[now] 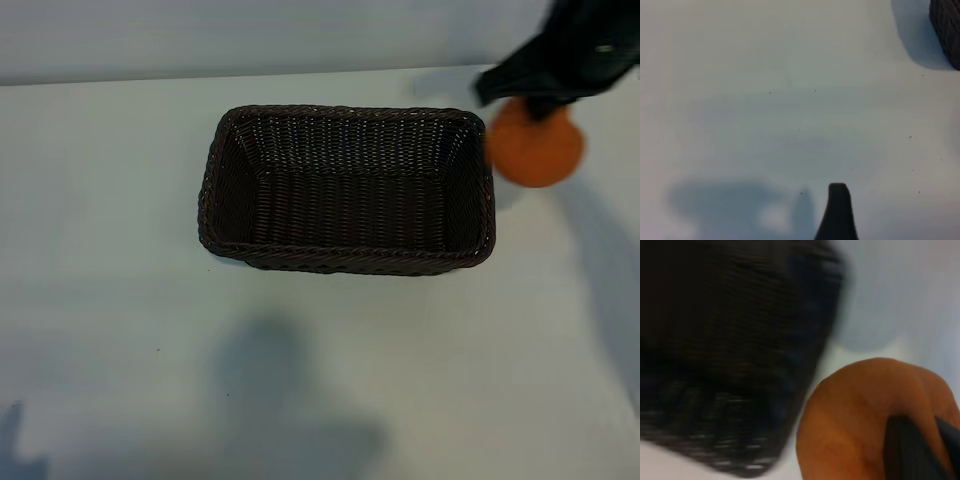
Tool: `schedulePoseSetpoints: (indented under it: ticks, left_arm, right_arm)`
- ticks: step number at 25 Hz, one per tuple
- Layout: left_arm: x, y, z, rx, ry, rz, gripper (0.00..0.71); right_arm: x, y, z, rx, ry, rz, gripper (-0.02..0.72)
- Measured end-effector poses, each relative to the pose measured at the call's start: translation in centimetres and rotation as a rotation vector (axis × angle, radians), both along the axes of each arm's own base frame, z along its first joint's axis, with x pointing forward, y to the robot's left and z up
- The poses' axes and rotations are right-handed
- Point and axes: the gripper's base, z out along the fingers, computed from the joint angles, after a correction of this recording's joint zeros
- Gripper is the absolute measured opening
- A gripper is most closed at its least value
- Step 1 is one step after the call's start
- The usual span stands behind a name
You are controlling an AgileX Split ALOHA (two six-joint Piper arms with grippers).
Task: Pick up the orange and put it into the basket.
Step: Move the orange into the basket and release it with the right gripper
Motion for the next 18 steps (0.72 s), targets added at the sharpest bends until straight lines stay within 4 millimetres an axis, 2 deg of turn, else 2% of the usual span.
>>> schedulePoseSetpoints:
  ticks: [3, 7, 13, 18]
  left_arm:
    - [0.0, 0.0, 0.0, 0.000, 0.000, 0.000, 0.592]
    - [0.0, 0.0, 0.0, 0.000, 0.000, 0.000, 0.592]
    - [0.0, 0.0, 0.0, 0.000, 0.000, 0.000, 0.592]
    - [0.0, 0.0, 0.0, 0.000, 0.000, 0.000, 0.592]
  right_arm:
    - [-0.5, 3.1, 0.5, 0.017, -0.014, 0.078, 0.072]
    - [-0.1, 5.9, -0.3, 0.023, 0.012, 0.123, 0.072]
    - [2.2, 7.6, -2.4, 0.032, 0.011, 0.134, 0.072]
    - [4.4, 8.7, -5.4, 0.019, 0.026, 0.147, 0.072]
